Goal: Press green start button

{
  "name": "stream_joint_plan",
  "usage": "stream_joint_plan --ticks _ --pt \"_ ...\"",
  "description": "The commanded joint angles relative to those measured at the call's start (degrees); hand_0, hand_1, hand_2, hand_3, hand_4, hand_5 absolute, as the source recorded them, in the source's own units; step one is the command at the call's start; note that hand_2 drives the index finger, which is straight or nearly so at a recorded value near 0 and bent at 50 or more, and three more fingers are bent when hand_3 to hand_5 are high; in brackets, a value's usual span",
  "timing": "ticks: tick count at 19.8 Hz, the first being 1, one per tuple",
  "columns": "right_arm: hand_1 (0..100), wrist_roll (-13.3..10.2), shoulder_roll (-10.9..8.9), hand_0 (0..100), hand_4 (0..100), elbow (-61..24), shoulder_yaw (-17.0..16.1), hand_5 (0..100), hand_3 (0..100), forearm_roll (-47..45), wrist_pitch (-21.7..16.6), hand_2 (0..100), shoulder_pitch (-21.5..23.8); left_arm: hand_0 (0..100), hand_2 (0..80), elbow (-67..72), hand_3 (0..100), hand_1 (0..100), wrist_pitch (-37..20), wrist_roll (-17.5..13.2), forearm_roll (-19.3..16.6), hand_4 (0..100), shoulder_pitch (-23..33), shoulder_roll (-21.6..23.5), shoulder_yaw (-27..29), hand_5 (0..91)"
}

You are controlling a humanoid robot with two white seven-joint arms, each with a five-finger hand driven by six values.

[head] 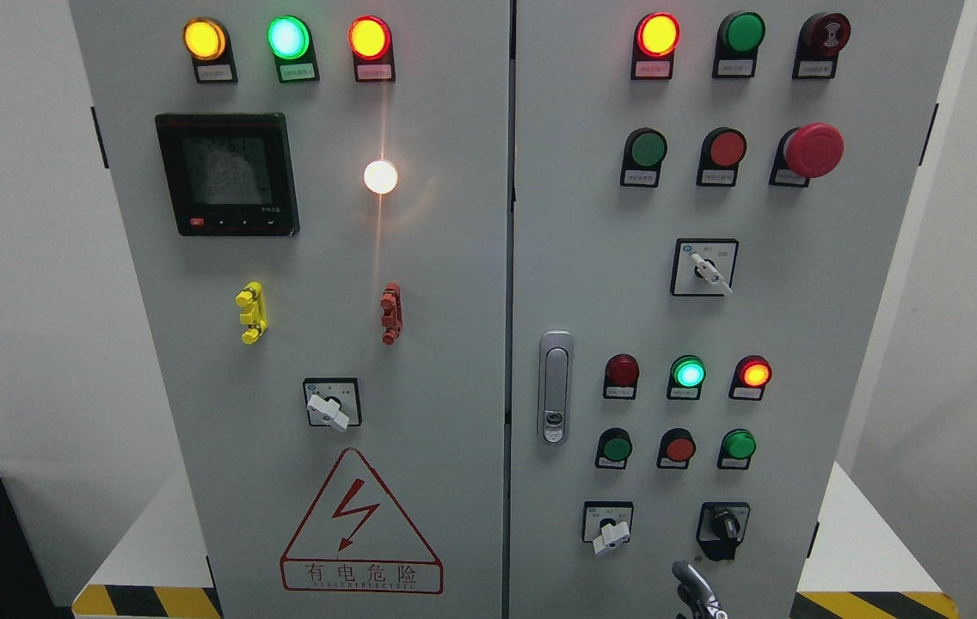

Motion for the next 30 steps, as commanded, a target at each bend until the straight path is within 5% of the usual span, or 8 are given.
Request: stream_joint_plan --ticks 1,9,10,11,14,17,22,30 --pt "2 0.0 -0.02 0 0 -0.1 0.0 0 3 0.1 0.0 0 0.0 12 0.0 -1.6 0 56 0.0 0.0 0.0 0 -1.3 0.0 0.0 0.0" --pt "4 0.1 0.07 0 0 -0.3 0.1 0 3 0.7 -0.2 0 -0.1 12 0.0 -1.6 0 56 0.0 0.0 0.0 0 -1.3 0.0 0.0 0.0" --pt "9 -0.1 -0.02 0 0 -0.6 0.2 0 6 0.8 -0.2 0 -0.1 12 0.0 -1.6 0 56 0.0 0.0 0.0 0 -1.3 0.0 0.0 0.0" --pt "22 -0.1 -0.02 0 11 -0.9 0.2 0 16 1.2 -0.3 0 -0.1 12 0.0 -1.6 0 56 0.0 0.0 0.0 0 -1.3 0.0 0.0 0.0" --pt "35 -1.1 -0.1 5 39 -1.0 0.3 30 40 4.9 -0.9 0 -0.4 12 0.0 -1.6 0 56 0.0 0.0 0.0 0 -1.3 0.0 0.0 0.0" --pt "37 -3.7 -0.1 13 52 -0.9 0.5 39 55 11.2 -2.8 0 -0.6 12 0.0 -1.6 0 56 0.0 0.0 0.0 0 -1.3 0.0 0.0 0.0" --pt "35 -6.7 -0.1 24 65 -1.0 0.6 50 69 22.9 -2.9 0 -1.8 12 0.0 -1.6 0 56 0.0 0.0 0.0 0 -1.3 0.0 0.0 0.0" --pt "32 -9.0 -0.1 27 82 0.9 -0.7 81 88 45.8 -4.8 0 -5.4 12 0.0 -1.6 0 56 0.0 0.0 0.0 0 -1.3 0.0 0.0 0.0"
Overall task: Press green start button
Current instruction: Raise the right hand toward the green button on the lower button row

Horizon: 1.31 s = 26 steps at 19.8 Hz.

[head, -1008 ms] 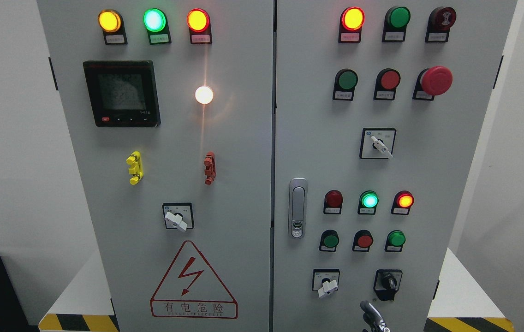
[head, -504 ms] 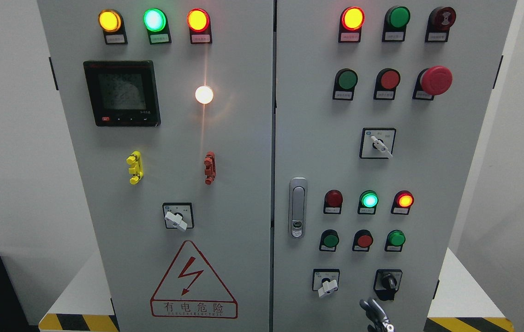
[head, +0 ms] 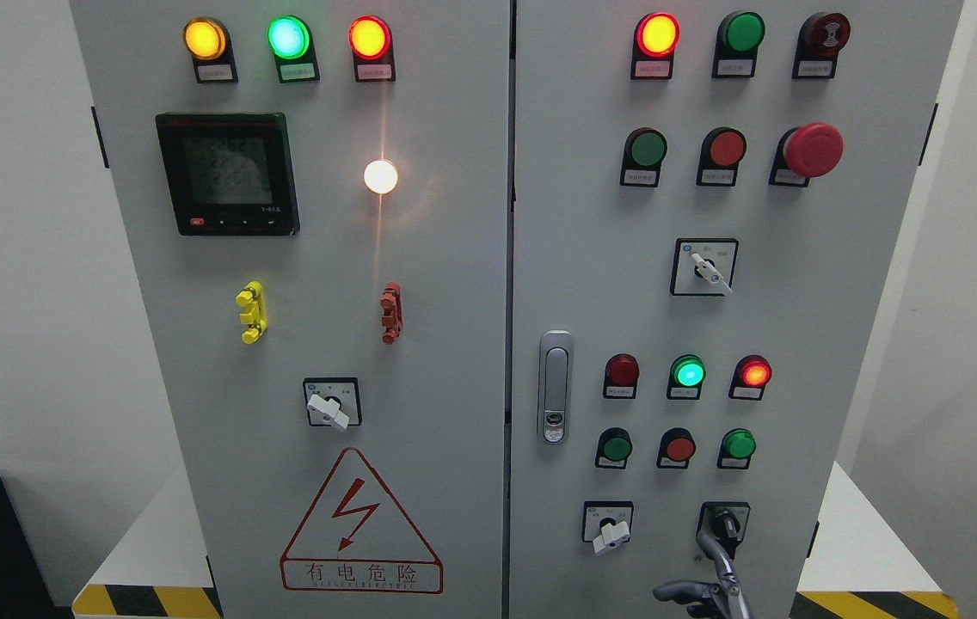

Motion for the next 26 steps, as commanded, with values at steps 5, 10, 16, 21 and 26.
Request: stream_joint_plan --ticks 5,10,16,21,26 --pt "32 -4.1 -0.03 28 86 5.0 -4.6 94 92 26.7 -4.4 0 -5.1 12 0.0 -1.6 0 56 0.0 0.0 0.0 0 -1.3 0.0 0.0 0.0" --pt "32 -4.2 0.06 31 88 7.1 -4.9 97 94 32.6 -4.2 0 -8.1 12 0.0 -1.6 0 56 0.0 0.0 0.0 0 -1.3 0.0 0.0 0.0" --pt "33 -4.9 0.06 33 89 10.0 -4.8 98 94 35.5 -4.1 0 -10.2 12 0.0 -1.6 0 56 0.0 0.0 0.0 0 -1.3 0.0 0.0 0.0" --pt "33 -4.9 0.15 34 89 13.4 -4.8 98 95 35.8 -3.9 0 -13.0 12 0.0 -1.6 0 56 0.0 0.0 0.0 0 -1.3 0.0 0.0 0.0" --pt "33 -4.9 0.23 36 89 15.3 -4.7 98 95 35.8 -3.6 0 -14.5 12 0.0 -1.6 0 56 0.0 0.0 0.0 0 -1.3 0.0 0.0 0.0"
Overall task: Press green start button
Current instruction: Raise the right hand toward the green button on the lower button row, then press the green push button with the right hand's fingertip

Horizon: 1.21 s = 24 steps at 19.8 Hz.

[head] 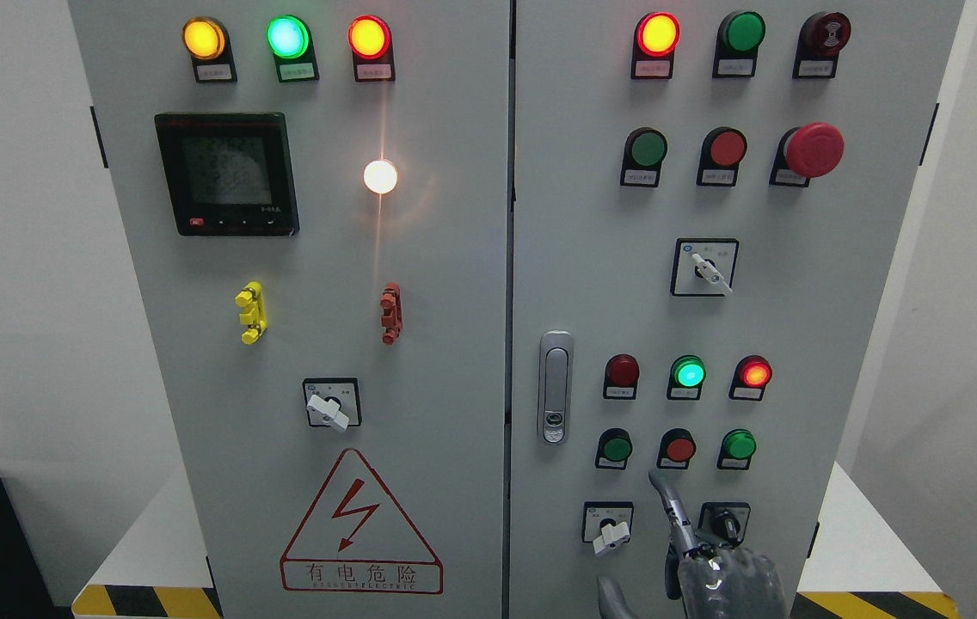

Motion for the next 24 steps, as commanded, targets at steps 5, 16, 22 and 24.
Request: stream_joint_plan --ticks 5,16,22,24 --pt "33 0.1 0.13 37 89 7.4 -0.2 98 95 0.8 0.1 0 -3.6 12 0.0 -1.6 0 56 0.0 0.0 0.0 0 -1.3 0.0 0.0 0.0" --pt "32 0.3 0.13 38 89 11.9 0.4 98 96 0.8 0.2 0 -7.3 12 0.0 -1.6 0 56 0.0 0.0 0.0 0 -1.3 0.1 0.0 0.0" --pt "32 0.5 0.13 39 89 13.2 0.6 97 96 0.8 0.5 0 -8.0 12 0.0 -1.6 0 56 0.0 0.0 0.0 0 -1.3 0.0 0.0 0.0" --pt "33 0.6 0.13 40 89 13.3 0.6 97 96 0.8 0.6 0 -8.1 12 0.0 -1.6 0 56 0.0 0.0 0.0 0 -1.3 0.0 0.0 0.0"
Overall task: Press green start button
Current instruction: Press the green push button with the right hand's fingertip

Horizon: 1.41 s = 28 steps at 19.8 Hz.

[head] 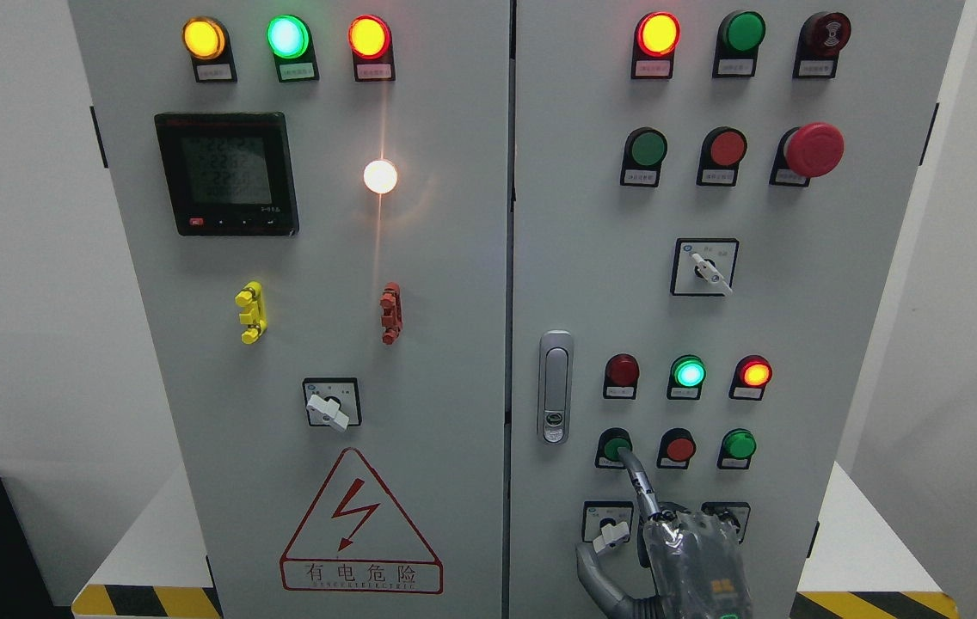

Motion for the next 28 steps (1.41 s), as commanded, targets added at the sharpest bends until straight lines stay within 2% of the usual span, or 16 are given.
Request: stream_joint_plan --ticks 1,18,20,23,28 --pt "33 0.1 0.01 40 89 3.4 0.3 97 96 0.0 0.2 0 -1.1 12 0.0 -1.6 0 56 0.0 0.0 0.0 0 -1.3 0.0 0.0 0.0" --pt "33 0.0 0.1 43 89 1.3 0.3 97 96 -1.3 0.3 0 -1.0 12 0.0 -1.6 0 56 0.0 0.0 0.0 0 -1.3 0.0 0.0 0.0" --pt "33 0.0 0.19 46 88 0.3 0.3 95 96 -3.1 -0.7 0 -0.5 12 0.0 -1.6 0 56 0.0 0.0 0.0 0 -1.3 0.0 0.0 0.0" --pt "35 0.0 0.19 53 85 -1.5 0.4 83 93 -5.5 -2.6 0 0.5 12 0.0 -1.6 0 56 0.0 0.0 0.0 0 -1.3 0.0 0.0 0.0" --pt "33 0.0 0.19 52 82 -4.4 0.4 79 90 -9.5 -3.0 0 3.1 12 0.0 -1.6 0 56 0.0 0.0 0.0 0 -1.3 0.0 0.0 0.0"
